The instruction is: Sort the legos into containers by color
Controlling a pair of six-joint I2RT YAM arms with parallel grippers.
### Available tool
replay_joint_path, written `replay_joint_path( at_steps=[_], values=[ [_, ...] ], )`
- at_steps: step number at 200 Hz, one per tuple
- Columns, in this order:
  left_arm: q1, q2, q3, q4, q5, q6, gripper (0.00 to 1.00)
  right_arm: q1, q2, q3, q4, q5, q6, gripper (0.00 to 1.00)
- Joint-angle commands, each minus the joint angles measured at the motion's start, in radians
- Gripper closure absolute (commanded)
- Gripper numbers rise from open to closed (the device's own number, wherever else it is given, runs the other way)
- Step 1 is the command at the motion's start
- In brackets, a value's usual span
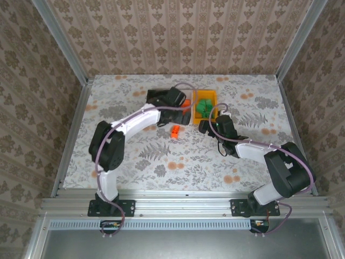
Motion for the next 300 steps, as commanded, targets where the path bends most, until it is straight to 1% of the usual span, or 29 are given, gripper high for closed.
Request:
replay_joint_path(
  at_steps=[1, 12, 24, 39, 58, 94, 110, 118, 145, 158, 175, 200, 227, 245, 260, 276, 300],
  values=[
    [-0.016, -0.040, -0.124, 0.052, 0.020, -0.062, 0.00, 0.005, -0.008, 0.010, -0.009, -0.003, 0.005, 0.00],
    [-0.023, -0.034, -0.158, 0.070, 0.030, -0.067, 0.01, 0.005, -0.005, 0.012, -0.010, -0.006, 0.005, 0.00],
    [-0.025, -0.013, -0.165, 0.077, 0.046, -0.069, 0.05, 0.005, -0.004, 0.013, -0.012, -0.006, 0.006, 0.00],
    [-0.030, 0.018, -0.156, 0.080, 0.054, -0.067, 0.14, 0.005, -0.005, 0.012, -0.015, -0.006, 0.005, 0.00],
    [-0.029, 0.062, -0.129, 0.067, 0.029, -0.081, 0.24, 0.005, -0.010, 0.012, -0.016, -0.003, 0.003, 0.00],
    [-0.029, 0.118, -0.100, 0.077, -0.020, -0.088, 0.39, 0.005, -0.007, 0.013, -0.016, -0.006, 0.005, 0.00],
    [-0.030, 0.141, -0.087, 0.077, -0.028, -0.087, 0.51, 0.006, -0.004, 0.013, -0.016, -0.008, 0.006, 0.00],
    [-0.033, 0.141, -0.089, 0.080, -0.038, -0.091, 0.56, 0.005, -0.004, 0.013, -0.016, -0.008, 0.006, 0.00],
    [-0.048, 0.091, -0.121, 0.098, -0.057, -0.093, 0.67, 0.005, -0.008, 0.013, -0.016, -0.005, 0.006, 0.00],
    [-0.070, 0.045, -0.116, 0.077, -0.072, -0.080, 0.68, 0.005, -0.008, 0.012, -0.015, -0.005, 0.006, 0.00],
    [-0.101, -0.016, -0.092, 0.041, -0.124, -0.052, 0.68, 0.005, -0.007, 0.012, -0.013, -0.003, 0.008, 0.00],
    [-0.089, -0.044, -0.003, -0.005, -0.143, -0.008, 0.68, 0.006, -0.007, 0.009, -0.009, -0.001, 0.012, 0.00],
    [-0.046, 0.051, 0.179, -0.094, -0.118, 0.023, 0.69, 0.005, -0.010, 0.007, -0.009, 0.005, 0.011, 0.00],
    [-0.023, 0.123, 0.270, -0.094, -0.075, 0.053, 0.68, 0.006, -0.013, 0.005, -0.012, 0.010, 0.008, 0.00],
    [0.000, 0.218, 0.396, -0.153, -0.057, 0.061, 0.68, 0.005, -0.013, 0.007, -0.011, 0.013, 0.007, 0.00],
    [0.016, 0.301, 0.509, -0.206, -0.060, 0.064, 0.65, 0.005, -0.015, 0.008, -0.015, 0.016, 0.005, 0.00],
    [0.033, 0.349, 0.556, -0.198, -0.042, 0.052, 0.60, 0.006, -0.022, 0.005, -0.018, 0.024, 0.000, 0.00]
  ],
)
